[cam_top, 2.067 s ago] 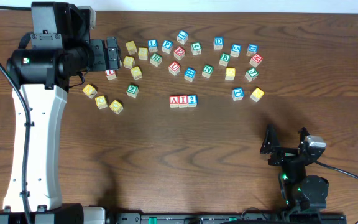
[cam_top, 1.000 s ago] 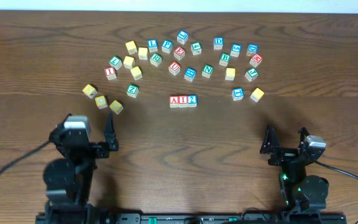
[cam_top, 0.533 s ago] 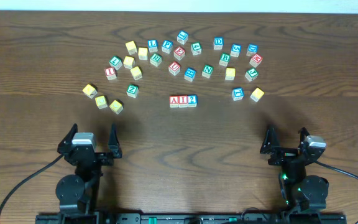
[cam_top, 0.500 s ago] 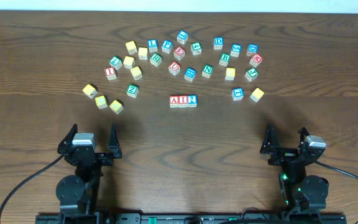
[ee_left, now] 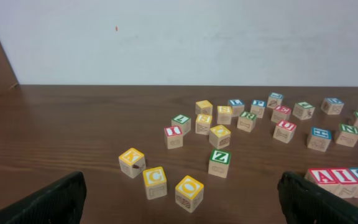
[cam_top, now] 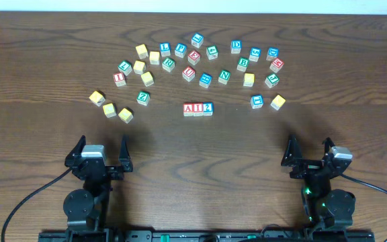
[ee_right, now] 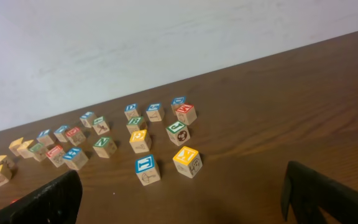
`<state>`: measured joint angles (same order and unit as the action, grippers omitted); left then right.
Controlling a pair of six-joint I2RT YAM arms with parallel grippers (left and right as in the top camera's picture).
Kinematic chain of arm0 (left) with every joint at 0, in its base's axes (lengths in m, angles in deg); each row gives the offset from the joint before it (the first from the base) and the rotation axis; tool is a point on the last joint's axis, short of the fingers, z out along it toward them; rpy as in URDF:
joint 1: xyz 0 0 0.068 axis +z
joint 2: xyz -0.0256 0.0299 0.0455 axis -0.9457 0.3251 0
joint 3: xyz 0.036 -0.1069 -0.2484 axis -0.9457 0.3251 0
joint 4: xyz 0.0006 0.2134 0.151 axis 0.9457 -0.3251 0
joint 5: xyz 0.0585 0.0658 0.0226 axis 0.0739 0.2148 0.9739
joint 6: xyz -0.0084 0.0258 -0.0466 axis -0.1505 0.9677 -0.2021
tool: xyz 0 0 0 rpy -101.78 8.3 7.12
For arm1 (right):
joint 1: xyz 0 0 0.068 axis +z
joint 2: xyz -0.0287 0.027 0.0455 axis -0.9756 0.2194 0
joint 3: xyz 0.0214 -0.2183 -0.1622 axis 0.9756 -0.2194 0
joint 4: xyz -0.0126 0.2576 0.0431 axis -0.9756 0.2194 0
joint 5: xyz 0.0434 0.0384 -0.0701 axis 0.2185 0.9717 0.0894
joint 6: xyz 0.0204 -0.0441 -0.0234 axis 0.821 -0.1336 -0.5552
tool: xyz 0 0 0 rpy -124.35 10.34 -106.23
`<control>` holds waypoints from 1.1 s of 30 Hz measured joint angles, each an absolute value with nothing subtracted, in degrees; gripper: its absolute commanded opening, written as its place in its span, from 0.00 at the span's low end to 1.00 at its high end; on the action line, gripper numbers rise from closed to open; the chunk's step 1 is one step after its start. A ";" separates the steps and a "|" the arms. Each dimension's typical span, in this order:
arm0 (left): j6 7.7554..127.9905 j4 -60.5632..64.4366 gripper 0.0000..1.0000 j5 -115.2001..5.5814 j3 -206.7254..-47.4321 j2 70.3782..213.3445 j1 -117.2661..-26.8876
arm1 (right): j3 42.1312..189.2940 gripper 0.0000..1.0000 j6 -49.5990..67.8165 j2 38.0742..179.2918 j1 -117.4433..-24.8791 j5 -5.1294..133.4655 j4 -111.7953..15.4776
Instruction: Spell out AI2
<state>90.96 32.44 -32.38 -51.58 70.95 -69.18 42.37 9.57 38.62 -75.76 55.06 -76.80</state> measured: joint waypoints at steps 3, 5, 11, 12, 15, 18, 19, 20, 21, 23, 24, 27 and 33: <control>91.10 33.20 0.97 -31.68 -50.97 70.90 -69.18 | 42.37 0.99 9.57 38.62 -75.76 55.06 -76.80; 91.12 34.69 0.98 -31.47 -49.81 70.84 -69.18 | 42.37 0.99 9.55 38.62 -75.76 55.06 -76.80; 91.10 35.17 0.98 -31.16 -48.09 70.79 -69.18 | 42.37 0.99 9.57 38.62 -75.76 55.06 -76.82; 91.10 34.80 0.98 -30.99 -48.11 70.79 -69.18 | 42.35 0.99 9.57 38.62 -75.76 55.06 -76.85; 91.05 34.71 0.98 -30.81 -48.13 70.79 -69.18 | 42.35 0.99 9.57 38.62 -75.76 55.06 -76.85; 91.05 34.71 0.98 -30.77 -48.13 70.79 -69.18 | 42.35 0.99 9.57 38.62 -75.76 55.06 -76.85; 91.05 34.71 0.97 -30.72 -48.13 70.79 -69.18 | 42.35 0.99 9.57 38.62 -75.76 55.06 -76.85; 91.05 34.71 0.97 -30.70 -48.13 70.79 -69.18 | 42.35 0.99 9.57 38.62 -75.76 55.06 -76.85; 91.05 34.71 0.98 -30.70 -48.13 70.79 -69.18 | 42.35 0.99 9.57 38.62 -75.76 55.06 -76.85; 91.05 34.71 0.98 -30.70 -48.13 70.79 -69.18 | 42.35 0.99 9.57 38.62 -75.76 55.06 -76.85; 91.05 34.71 0.98 -30.70 -48.13 70.79 -69.18 | 42.35 0.99 9.57 38.62 -75.76 55.06 -76.85; 91.05 34.71 0.98 -30.68 -48.13 70.79 -69.18 | 42.35 0.99 9.57 38.62 -75.76 55.06 -76.85; 91.05 34.71 0.98 -30.70 -48.13 70.79 -69.18 | 42.35 0.99 9.55 38.62 -75.76 55.06 -76.85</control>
